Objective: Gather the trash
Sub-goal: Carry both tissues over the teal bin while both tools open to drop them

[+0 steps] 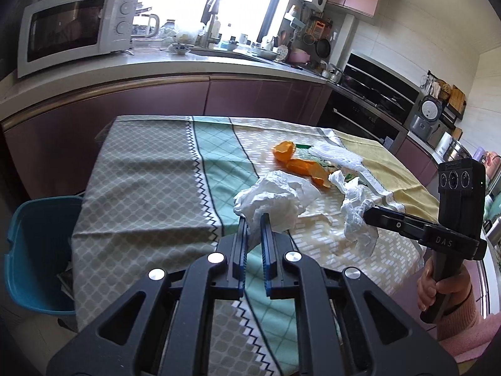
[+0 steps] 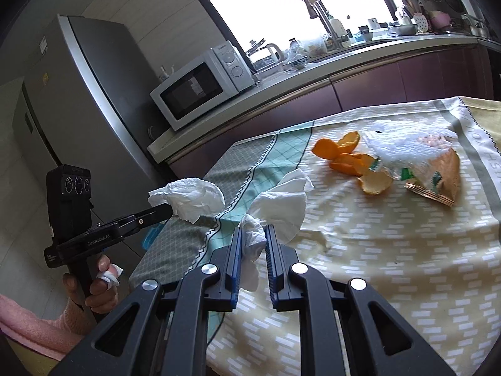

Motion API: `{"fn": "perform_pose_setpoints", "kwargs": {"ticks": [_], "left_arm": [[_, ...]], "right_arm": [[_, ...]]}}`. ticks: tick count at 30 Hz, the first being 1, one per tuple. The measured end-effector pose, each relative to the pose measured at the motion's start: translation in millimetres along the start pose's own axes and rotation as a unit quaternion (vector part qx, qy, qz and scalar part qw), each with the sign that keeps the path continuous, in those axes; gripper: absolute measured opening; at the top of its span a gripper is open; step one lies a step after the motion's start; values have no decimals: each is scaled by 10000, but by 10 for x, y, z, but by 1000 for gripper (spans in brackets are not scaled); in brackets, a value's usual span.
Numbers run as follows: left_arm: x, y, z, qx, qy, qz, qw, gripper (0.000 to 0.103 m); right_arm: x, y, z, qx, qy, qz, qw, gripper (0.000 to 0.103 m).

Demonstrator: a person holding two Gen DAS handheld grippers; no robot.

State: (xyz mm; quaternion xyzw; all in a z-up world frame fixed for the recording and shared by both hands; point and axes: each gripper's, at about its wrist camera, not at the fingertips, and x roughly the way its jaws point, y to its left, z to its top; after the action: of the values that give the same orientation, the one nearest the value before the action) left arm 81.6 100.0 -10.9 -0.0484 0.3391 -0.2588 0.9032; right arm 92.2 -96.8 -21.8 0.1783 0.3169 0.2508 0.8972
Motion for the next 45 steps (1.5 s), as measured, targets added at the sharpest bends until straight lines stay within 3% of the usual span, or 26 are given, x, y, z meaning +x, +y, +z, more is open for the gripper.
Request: {"fn": "perform_pose_setpoints", "kwargs": {"ticks": [7,18,32,45], "left_arm": [[-527,506,-73,-369,-301,622,9969,9],[-1077,1391,-201,-1040,-546,1582,9804,9],[-1047,2204,-438,-1584,-279,2232,9614,9],[-671,2684,-621,-2000,93,2432,9491,9]], "right_arm": [[376,369,160,-400,238,482,9978,14],[1029,1078,347,-1040,683,1197,9850,14],[1967,1766,380,-1377,1354,1641,9674,14],[2683,1966,196,-1525,1964,1258,9604,15]]}}
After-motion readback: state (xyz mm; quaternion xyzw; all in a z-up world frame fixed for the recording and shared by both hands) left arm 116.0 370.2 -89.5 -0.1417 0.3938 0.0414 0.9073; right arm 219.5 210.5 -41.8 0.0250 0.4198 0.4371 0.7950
